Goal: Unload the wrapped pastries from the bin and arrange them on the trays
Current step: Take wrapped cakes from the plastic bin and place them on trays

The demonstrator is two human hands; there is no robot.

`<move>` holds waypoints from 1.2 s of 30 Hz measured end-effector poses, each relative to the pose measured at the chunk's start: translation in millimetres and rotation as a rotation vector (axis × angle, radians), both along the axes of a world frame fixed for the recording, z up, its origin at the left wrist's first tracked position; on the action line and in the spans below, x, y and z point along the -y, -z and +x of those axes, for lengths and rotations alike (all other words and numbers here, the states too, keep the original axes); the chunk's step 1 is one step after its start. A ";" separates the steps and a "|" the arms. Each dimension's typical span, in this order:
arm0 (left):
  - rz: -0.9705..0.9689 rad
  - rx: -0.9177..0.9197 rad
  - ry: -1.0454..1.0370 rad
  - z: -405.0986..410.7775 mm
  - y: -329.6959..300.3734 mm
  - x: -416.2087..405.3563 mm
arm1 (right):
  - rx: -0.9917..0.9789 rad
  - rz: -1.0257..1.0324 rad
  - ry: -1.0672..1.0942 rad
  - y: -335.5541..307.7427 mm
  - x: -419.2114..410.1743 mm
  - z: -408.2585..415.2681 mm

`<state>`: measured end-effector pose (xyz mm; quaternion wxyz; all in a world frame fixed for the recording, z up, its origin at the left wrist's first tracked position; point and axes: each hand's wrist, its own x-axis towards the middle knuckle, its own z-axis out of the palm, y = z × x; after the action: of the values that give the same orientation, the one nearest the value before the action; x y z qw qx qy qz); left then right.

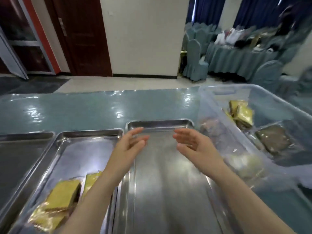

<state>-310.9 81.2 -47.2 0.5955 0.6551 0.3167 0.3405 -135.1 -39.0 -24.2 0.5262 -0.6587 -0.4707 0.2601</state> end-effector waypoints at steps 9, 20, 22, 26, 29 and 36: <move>0.164 0.023 0.135 156.0 -42.7 50.4 | 0.193 0.033 0.057 -54.5 68.3 152.1; 0.263 -0.089 0.160 272.0 -48.9 62.9 | 0.616 -0.387 0.030 -24.0 63.0 327.6; 0.261 -0.116 0.185 290.0 -47.9 59.1 | 0.710 -0.441 -0.004 -12.7 50.8 353.6; 0.248 -0.190 0.248 327.1 -45.3 44.8 | 0.980 -0.584 -0.063 8.3 18.1 400.5; 0.327 -0.323 0.289 364.4 -42.2 29.2 | 1.217 -0.615 -0.091 23.5 -6.5 423.9; 0.636 -0.860 0.280 454.5 -3.9 -10.6 | 1.467 -0.678 -0.239 62.7 -35.6 435.1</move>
<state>143.7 91.8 -43.3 0.2247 0.9186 0.3226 0.0386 300.0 -3.4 -86.9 -0.1750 -0.7303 -0.6581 -0.0547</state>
